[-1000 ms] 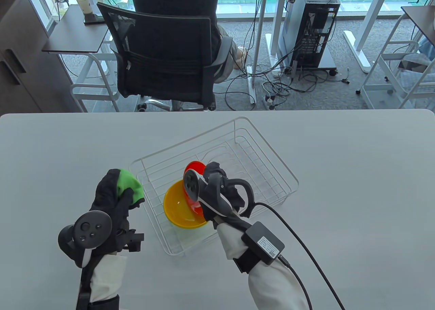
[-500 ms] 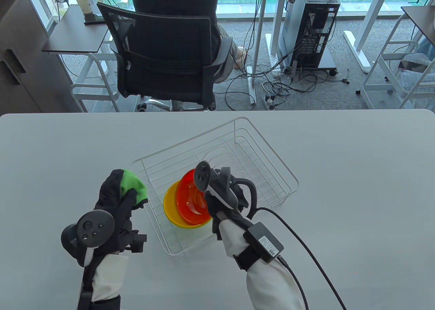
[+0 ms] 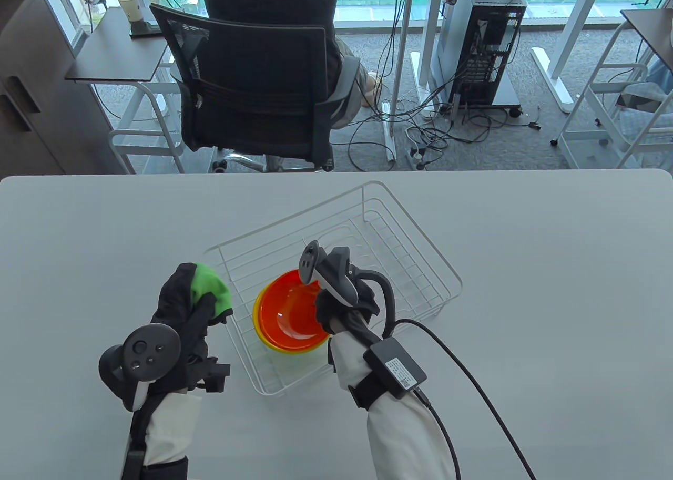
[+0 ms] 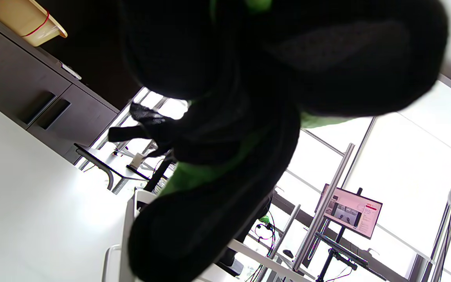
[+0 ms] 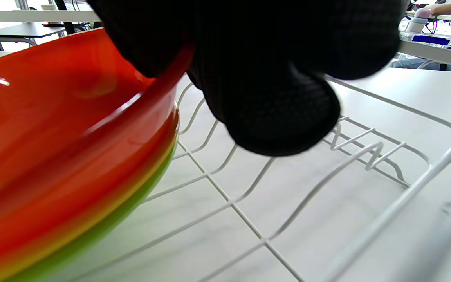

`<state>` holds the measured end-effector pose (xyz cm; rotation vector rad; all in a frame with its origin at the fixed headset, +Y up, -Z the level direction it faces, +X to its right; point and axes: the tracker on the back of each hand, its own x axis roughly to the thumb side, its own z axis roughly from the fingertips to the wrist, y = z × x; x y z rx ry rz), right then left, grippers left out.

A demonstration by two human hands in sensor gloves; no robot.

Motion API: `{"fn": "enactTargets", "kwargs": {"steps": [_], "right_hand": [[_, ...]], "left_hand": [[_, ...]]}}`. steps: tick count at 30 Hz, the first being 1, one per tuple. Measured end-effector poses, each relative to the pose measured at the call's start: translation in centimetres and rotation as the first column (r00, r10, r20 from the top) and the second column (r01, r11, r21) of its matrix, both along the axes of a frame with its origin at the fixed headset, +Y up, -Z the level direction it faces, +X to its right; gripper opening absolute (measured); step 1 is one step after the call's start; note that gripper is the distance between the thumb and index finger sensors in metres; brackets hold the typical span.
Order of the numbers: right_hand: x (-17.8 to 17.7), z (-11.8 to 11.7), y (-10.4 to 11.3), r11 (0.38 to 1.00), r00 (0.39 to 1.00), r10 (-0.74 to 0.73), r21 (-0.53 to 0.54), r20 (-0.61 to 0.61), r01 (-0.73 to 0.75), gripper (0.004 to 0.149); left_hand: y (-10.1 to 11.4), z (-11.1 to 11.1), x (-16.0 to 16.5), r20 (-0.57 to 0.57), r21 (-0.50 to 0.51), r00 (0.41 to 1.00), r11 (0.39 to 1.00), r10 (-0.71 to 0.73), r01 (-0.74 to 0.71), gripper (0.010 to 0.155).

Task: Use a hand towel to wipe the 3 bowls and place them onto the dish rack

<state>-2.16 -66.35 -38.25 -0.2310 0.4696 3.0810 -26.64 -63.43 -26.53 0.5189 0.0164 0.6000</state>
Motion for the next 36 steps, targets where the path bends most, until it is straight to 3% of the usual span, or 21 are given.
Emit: {"fn": "enactTargets", "kwargs": {"steps": [13, 20, 23, 29, 36], "right_hand": [[-0.2, -0.5, -1.6, 0.992, 1.0, 0.017, -0.128, 0.008, -0.016, 0.051], [0.1, -0.4, -1.8, 0.991, 1.0, -0.011, -0.13, 0.0, 0.011, 0.052], [0.6, -0.3, -1.4, 0.995, 0.998, -0.063, -0.081, -0.012, 0.062, 0.055], [2.7, 0.4, 1.4, 0.974, 0.982, -0.184, 0.124, -0.049, 0.189, 0.051], [6.5, 2.0, 4.2, 0.878, 0.943, -0.312, 0.342, -0.119, 0.334, 0.053]], "left_hand": [[-0.1, -0.1, 0.2, 0.015, -0.008, 1.0, 1.0, -0.005, 0.005, 0.063], [-0.1, -0.1, 0.2, 0.026, -0.019, 1.0, 1.0, -0.007, 0.008, 0.063], [0.1, 0.0, 0.2, 0.032, -0.011, 0.999, 1.0, 0.008, -0.008, 0.063], [1.4, 0.0, 0.3, 0.026, 0.018, 0.999, 0.999, -0.037, 0.036, 0.063], [2.8, 0.0, -0.2, 0.013, 0.025, 1.0, 1.0, -0.014, 0.013, 0.063]]}}
